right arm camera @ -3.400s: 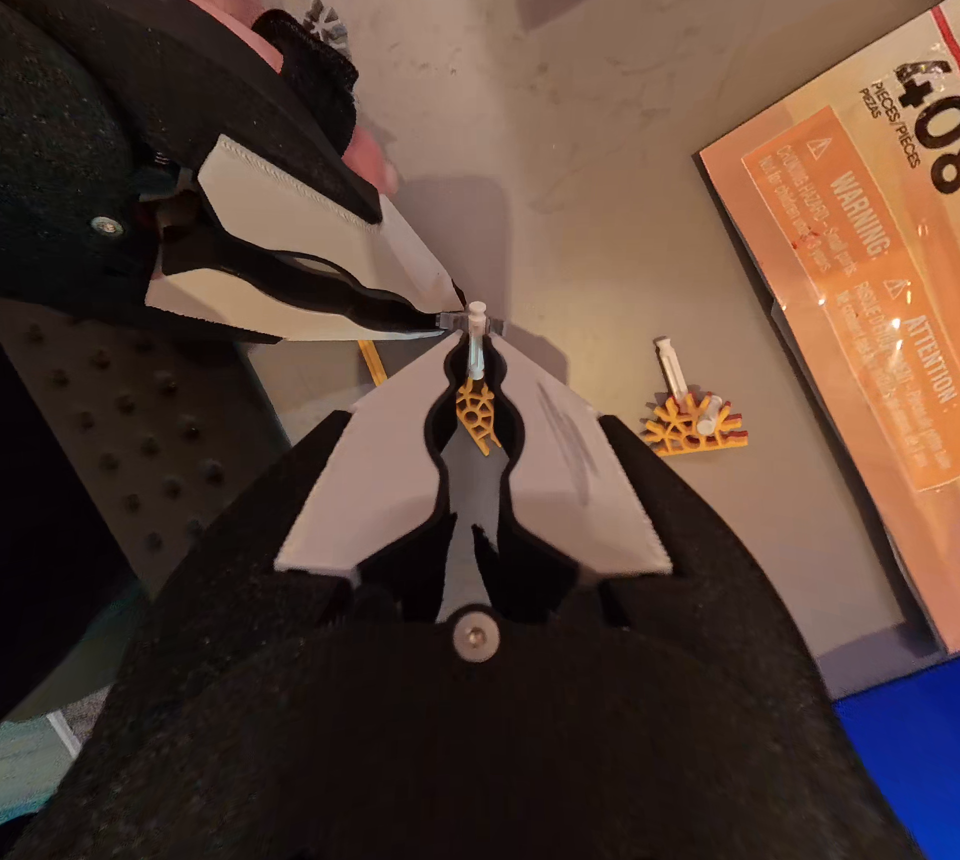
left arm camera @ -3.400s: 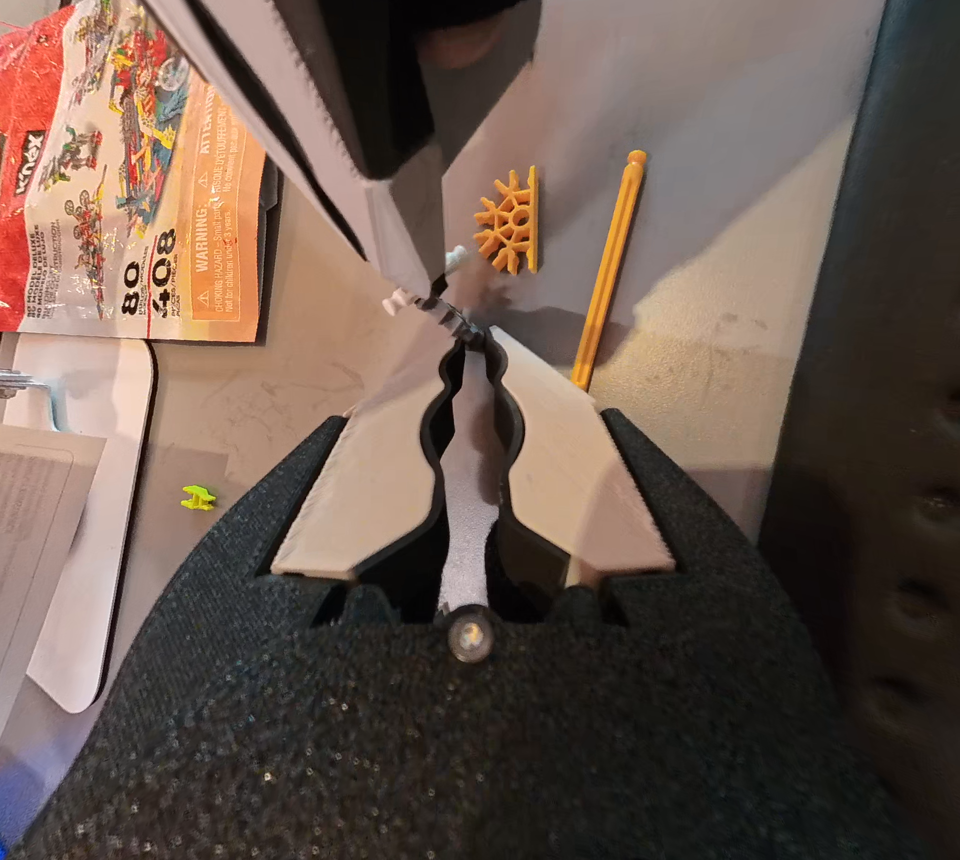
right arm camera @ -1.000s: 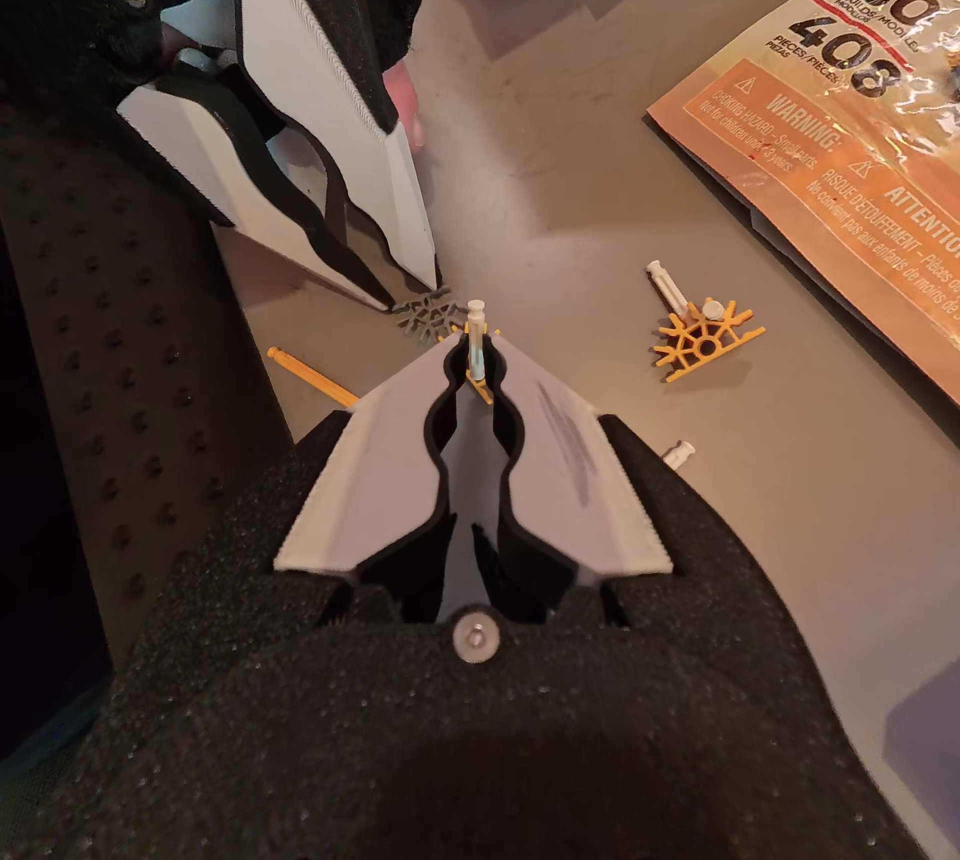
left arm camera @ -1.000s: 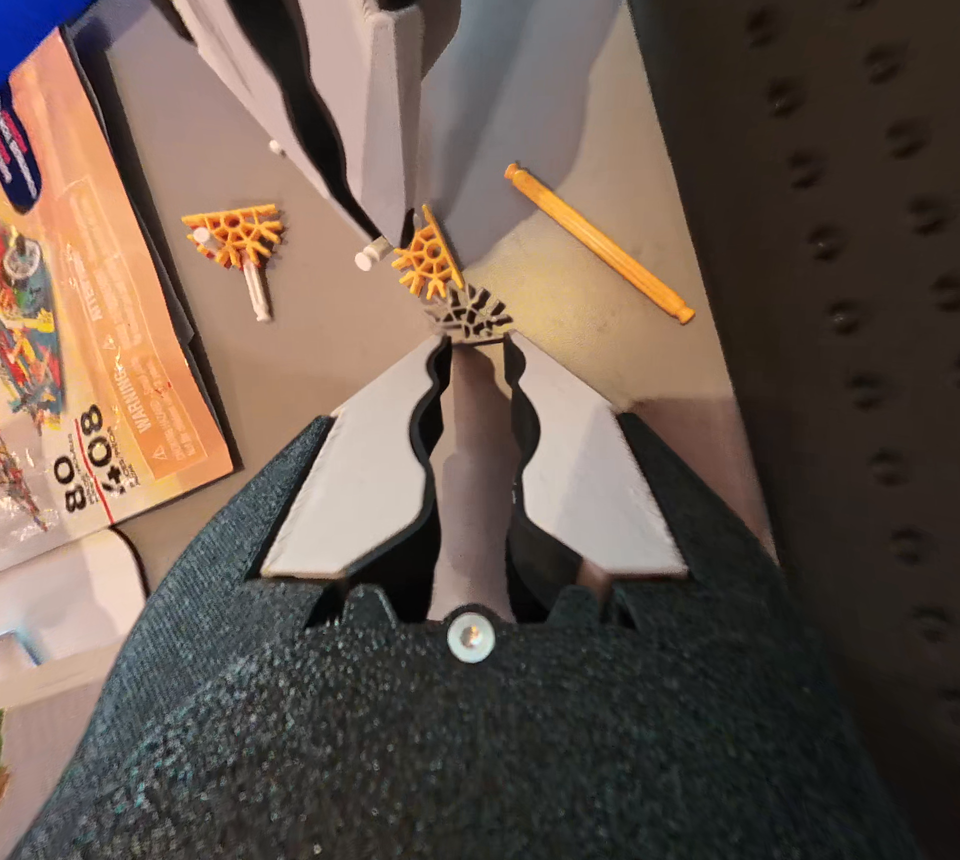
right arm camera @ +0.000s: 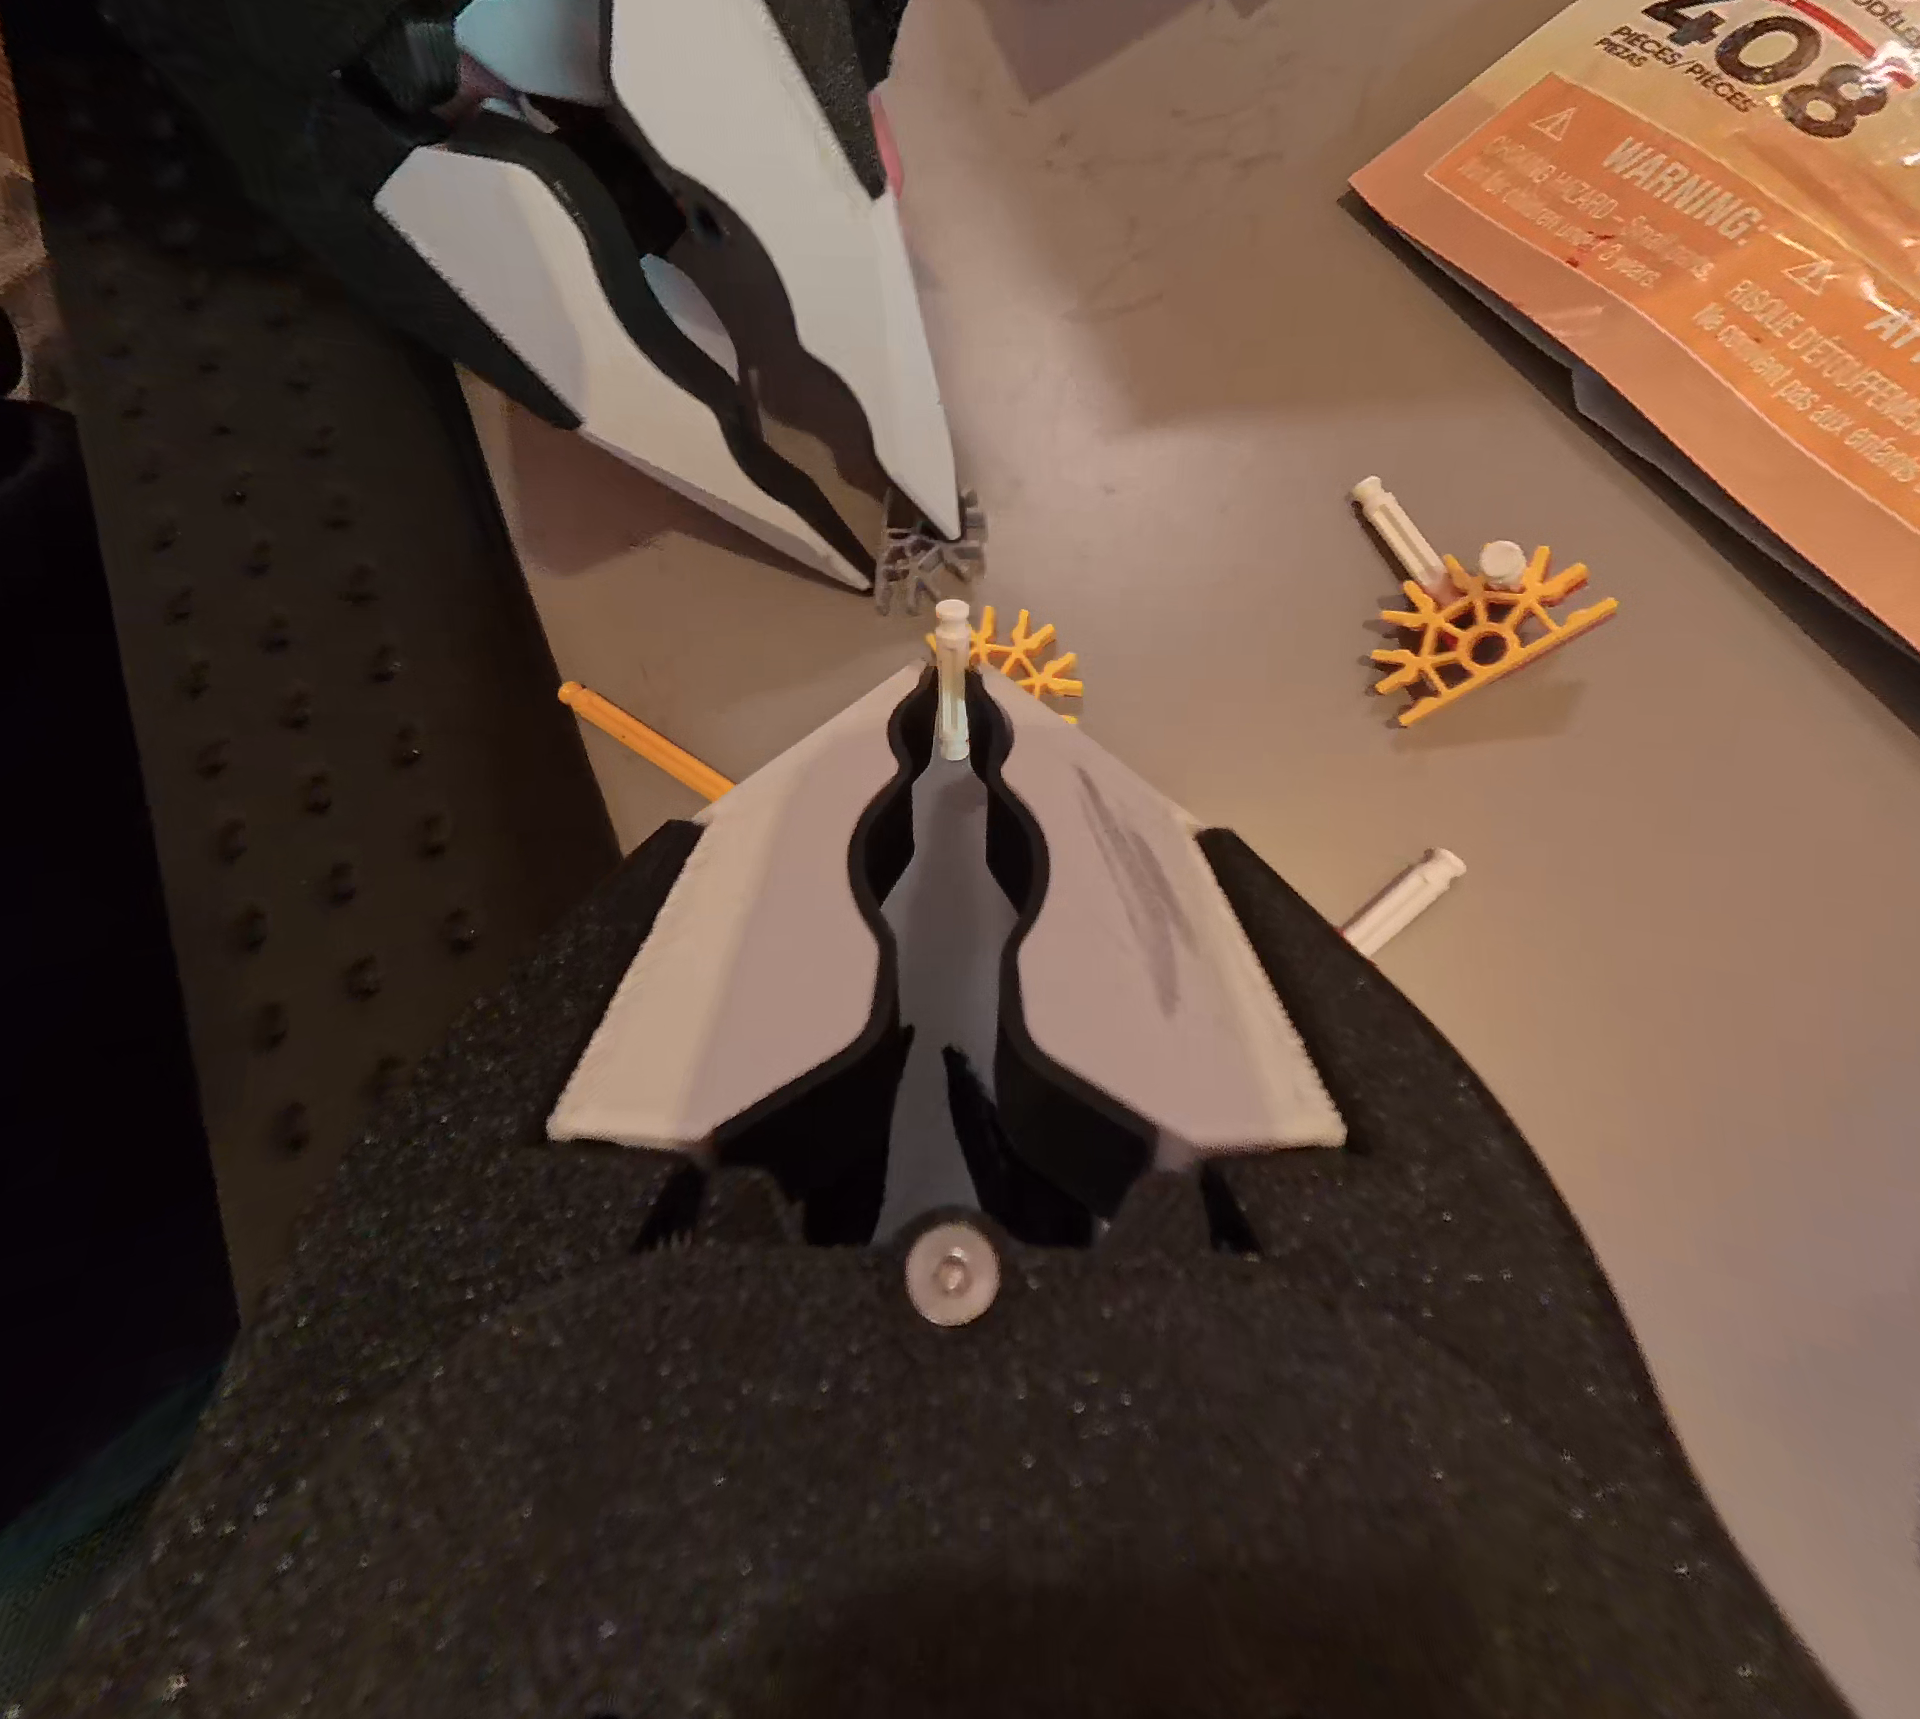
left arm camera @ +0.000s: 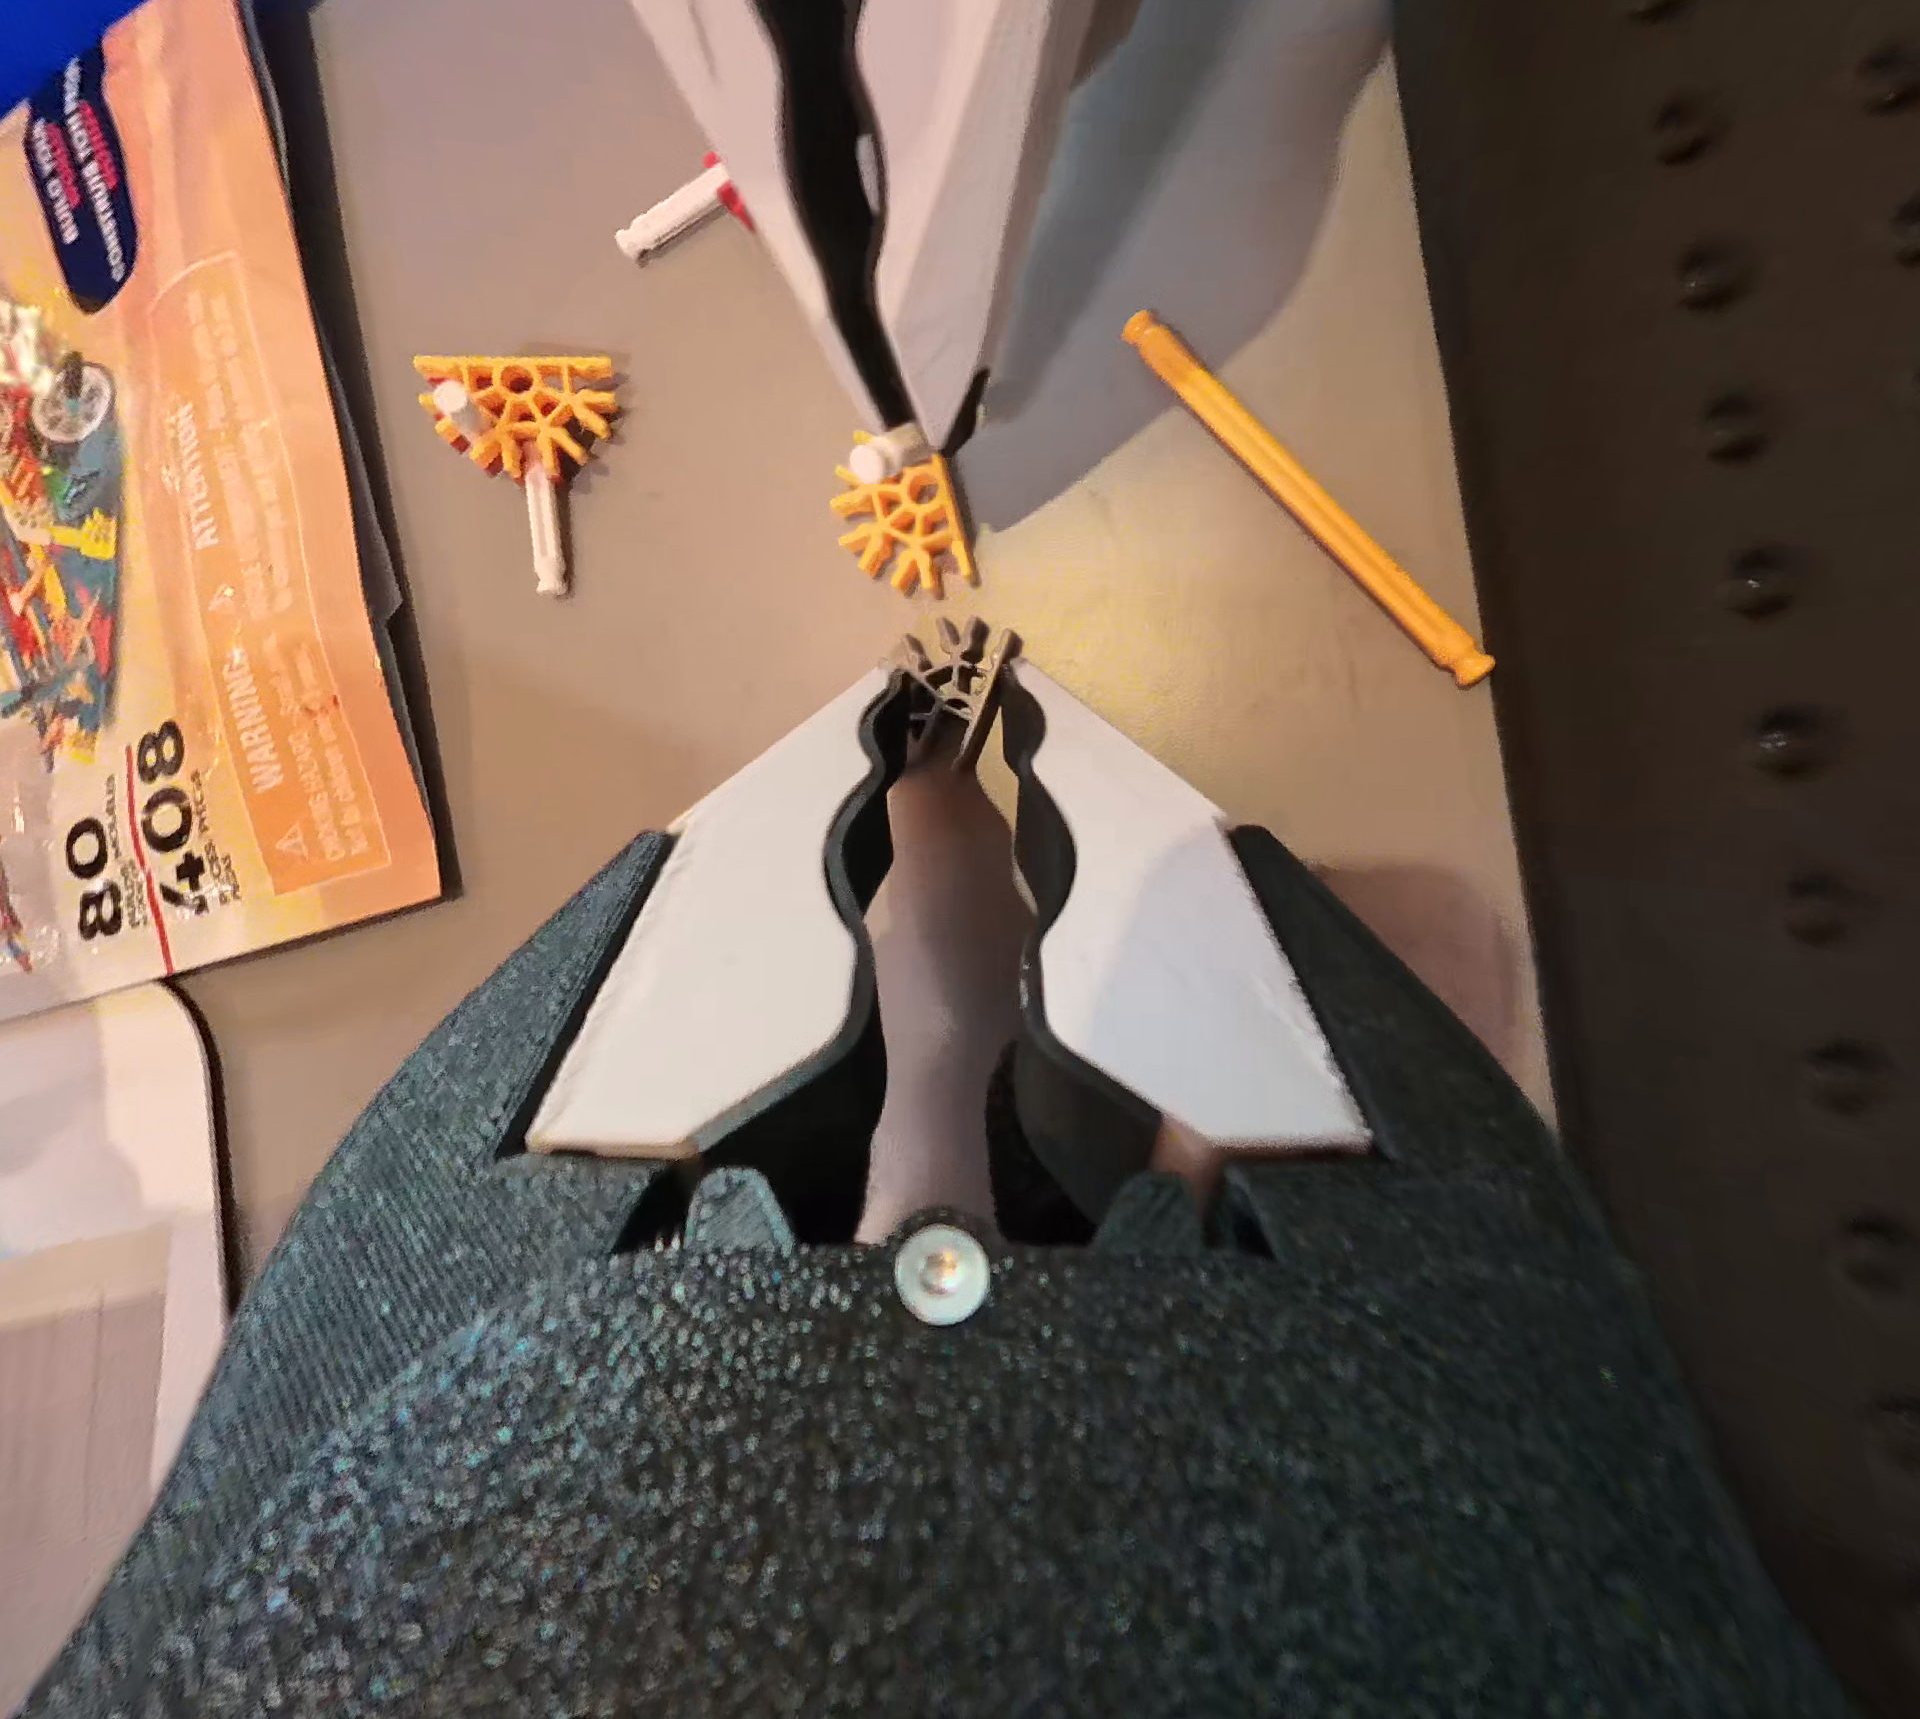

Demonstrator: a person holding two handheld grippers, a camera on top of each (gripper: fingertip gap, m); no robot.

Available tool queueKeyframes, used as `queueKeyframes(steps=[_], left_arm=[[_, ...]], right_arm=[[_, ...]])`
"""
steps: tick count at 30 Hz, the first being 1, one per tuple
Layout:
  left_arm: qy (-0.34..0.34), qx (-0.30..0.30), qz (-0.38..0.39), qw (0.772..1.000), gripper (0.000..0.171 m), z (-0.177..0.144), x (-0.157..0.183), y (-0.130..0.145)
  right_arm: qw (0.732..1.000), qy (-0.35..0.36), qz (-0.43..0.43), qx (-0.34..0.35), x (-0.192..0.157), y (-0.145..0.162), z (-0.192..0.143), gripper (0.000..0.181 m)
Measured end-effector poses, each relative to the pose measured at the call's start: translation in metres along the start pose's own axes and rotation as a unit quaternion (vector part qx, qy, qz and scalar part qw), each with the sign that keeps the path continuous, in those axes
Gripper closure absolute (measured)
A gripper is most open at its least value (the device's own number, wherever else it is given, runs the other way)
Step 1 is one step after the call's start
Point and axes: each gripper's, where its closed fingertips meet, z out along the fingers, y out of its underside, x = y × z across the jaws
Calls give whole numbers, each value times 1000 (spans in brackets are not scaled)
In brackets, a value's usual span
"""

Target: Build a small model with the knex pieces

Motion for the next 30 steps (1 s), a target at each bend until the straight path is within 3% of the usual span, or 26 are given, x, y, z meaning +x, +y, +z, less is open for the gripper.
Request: queueKeyframes(steps=[6,30], left_arm=[[-3,60,-59,996,165,-7,-1,-7],[-16,86,-69,994,166,-11,4,-7]], right_arm=[[1000,-7,-27,6,-13,-2,8,177],[1000,5,-15,-14,-18,3,20,176]])
